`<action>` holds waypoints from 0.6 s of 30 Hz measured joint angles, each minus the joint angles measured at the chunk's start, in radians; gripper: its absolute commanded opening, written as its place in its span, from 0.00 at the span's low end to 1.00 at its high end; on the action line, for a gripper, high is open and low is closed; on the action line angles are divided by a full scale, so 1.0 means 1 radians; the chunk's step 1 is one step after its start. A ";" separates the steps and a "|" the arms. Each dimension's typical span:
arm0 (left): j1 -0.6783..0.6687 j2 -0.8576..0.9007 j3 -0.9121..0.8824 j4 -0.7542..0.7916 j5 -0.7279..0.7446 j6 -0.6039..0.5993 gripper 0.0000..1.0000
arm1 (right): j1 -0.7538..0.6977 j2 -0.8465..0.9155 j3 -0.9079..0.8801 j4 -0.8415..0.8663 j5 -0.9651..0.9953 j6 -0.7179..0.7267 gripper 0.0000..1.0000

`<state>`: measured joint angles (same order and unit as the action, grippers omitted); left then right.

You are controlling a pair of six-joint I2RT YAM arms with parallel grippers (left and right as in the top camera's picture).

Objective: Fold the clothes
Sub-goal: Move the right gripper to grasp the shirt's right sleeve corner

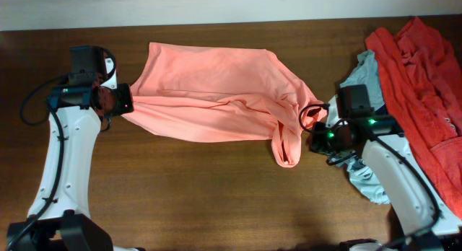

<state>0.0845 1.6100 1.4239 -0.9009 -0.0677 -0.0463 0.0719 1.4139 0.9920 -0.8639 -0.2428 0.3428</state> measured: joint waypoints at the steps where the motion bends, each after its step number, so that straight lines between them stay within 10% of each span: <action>1: 0.000 0.000 0.000 0.000 0.000 0.000 0.01 | 0.003 0.013 -0.014 0.024 -0.005 0.000 0.40; 18: 0.000 0.000 0.000 0.000 0.000 0.000 0.01 | 0.093 0.254 -0.040 0.147 0.026 -0.002 0.34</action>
<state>0.0845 1.6100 1.4239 -0.9009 -0.0673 -0.0463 0.1646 1.6676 0.9516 -0.7166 -0.2173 0.3408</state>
